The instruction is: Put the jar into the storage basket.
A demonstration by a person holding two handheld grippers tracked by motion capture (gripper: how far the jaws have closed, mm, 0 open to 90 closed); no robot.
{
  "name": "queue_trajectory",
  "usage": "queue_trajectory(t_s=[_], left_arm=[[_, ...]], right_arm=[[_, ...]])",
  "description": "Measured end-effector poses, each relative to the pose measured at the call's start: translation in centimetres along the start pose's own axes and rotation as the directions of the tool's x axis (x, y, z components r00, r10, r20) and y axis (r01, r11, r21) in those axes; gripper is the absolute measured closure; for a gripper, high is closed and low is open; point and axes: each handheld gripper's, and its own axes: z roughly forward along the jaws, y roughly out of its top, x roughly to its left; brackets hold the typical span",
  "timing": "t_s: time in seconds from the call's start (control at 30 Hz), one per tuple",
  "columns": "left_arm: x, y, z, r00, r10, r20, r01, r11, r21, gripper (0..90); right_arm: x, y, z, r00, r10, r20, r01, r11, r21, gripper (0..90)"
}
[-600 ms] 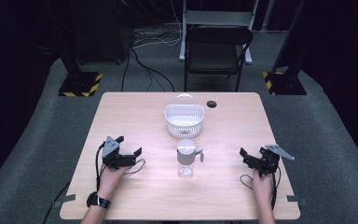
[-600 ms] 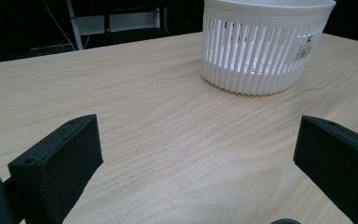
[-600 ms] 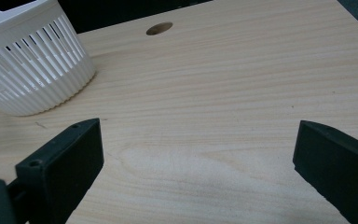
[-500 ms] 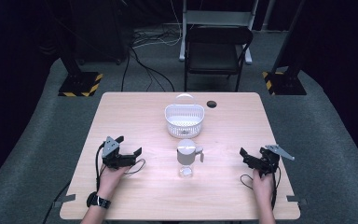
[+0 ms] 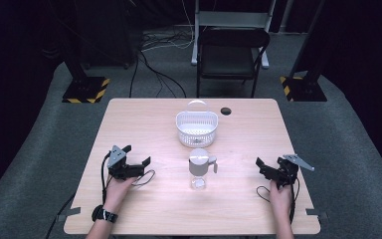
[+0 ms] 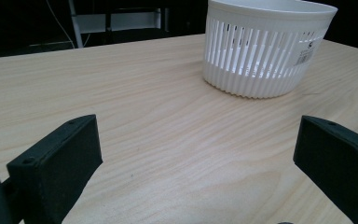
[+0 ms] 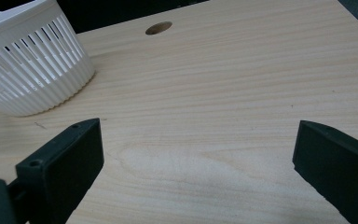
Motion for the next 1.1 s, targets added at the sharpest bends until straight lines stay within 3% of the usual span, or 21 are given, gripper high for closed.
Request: queue_trajectory(t_s=[0.3, 0.8, 1.1], left_arm=[[-0.2, 0.6, -0.2, 0.9998, -0.001, 0.019, 0.001, 0.9998, 0.018, 1.1], [-1.4, 3.9, -2.1, 0.9972, 0.018, 0.073, -0.018, 0.9998, -0.008, 2.4], [-2.7, 6.4, -3.4, 0.9908, 0.019, 0.134, -0.012, 0.9987, -0.05, 3.1]], right_arm=[[0.0, 0.0, 0.0, 1.0, 0.002, -0.001, -0.002, 1.0, 0.0, 0.9], [-0.1, 0.0, 0.0, 1.0, 0.005, -0.005, -0.005, 1.0, 0.001, 0.9], [-0.1, 0.0, 0.0, 1.0, 0.006, -0.006, -0.006, 1.0, 0.001, 0.9]])
